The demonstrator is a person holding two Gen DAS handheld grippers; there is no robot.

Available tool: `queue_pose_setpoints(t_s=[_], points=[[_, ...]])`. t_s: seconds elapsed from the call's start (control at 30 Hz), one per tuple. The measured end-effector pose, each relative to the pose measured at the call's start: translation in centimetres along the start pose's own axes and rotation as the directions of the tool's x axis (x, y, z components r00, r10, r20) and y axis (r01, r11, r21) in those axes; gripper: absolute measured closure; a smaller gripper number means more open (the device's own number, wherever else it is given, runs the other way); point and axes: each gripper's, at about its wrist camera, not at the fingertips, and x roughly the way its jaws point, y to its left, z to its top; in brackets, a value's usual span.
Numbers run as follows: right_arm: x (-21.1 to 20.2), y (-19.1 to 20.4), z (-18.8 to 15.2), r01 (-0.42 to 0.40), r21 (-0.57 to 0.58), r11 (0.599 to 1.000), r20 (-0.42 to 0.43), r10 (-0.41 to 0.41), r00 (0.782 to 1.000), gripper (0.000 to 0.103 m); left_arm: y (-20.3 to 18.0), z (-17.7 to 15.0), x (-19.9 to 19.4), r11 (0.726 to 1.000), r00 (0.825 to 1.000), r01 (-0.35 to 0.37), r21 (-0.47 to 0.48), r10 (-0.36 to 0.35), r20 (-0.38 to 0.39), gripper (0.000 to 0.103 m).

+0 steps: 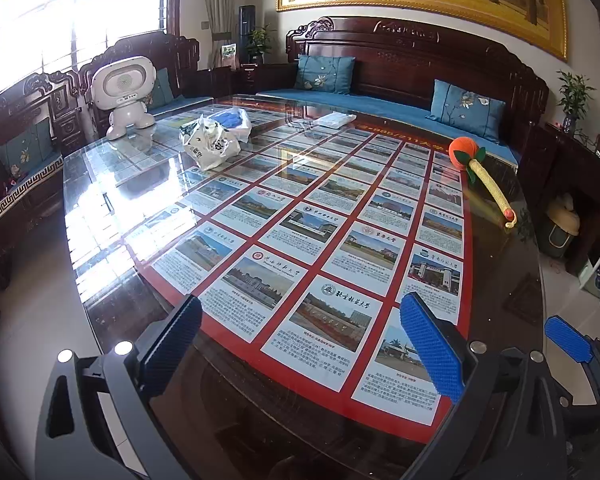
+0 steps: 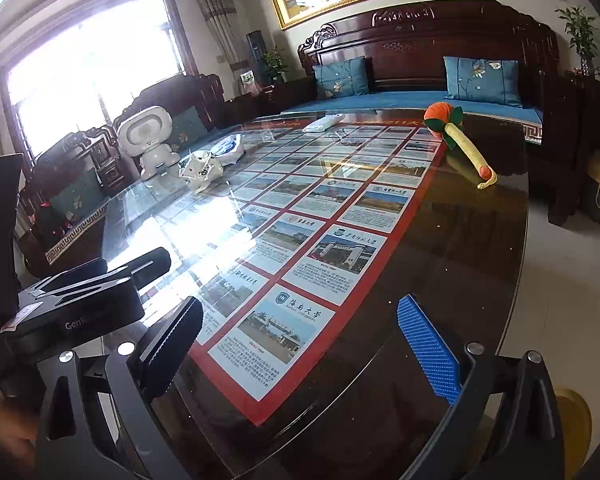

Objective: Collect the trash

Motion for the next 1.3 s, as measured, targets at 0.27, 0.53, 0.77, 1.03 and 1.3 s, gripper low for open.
queue_pose_setpoints(t_s=[0.27, 0.53, 0.77, 1.03, 1.3], points=[[0.3, 0.3, -0.2, -0.008, -0.007, 1.000, -0.010, 0.008, 1.000, 0.008, -0.1, 0.1, 0.2, 1.000, 1.000, -0.002, 0.003, 0.002, -0.002, 0.004], [0.4, 0.3, -0.3, -0.013, -0.003, 1.000, -0.018, 0.013, 1.000, 0.008, -0.1, 0.2, 0.2, 1.000, 1.000, -0.003, 0.013, 0.003, -0.001, 0.004], [0.6, 0.4, -0.3, -0.013, -0.007, 1.000, -0.021, 0.012, 1.000, 0.008, -0.1, 0.4, 0.5, 1.000, 1.000, -0.004, 0.013, 0.004, -0.012, 0.004], [0.7, 0.6, -0.2, -0.018, -0.010, 1.000, -0.022, 0.018, 1.000, 0.008, -0.1, 0.4, 0.4, 1.000, 1.000, 0.010, 0.026, -0.010, 0.005, 0.004], [1.3, 0.8, -0.1, -0.010, -0.019, 1.000, -0.043, 0.010, 0.999, 0.008, -0.2, 0.7, 1.3, 0.999, 0.999, 0.025, 0.020, -0.025, -0.029, 0.004]])
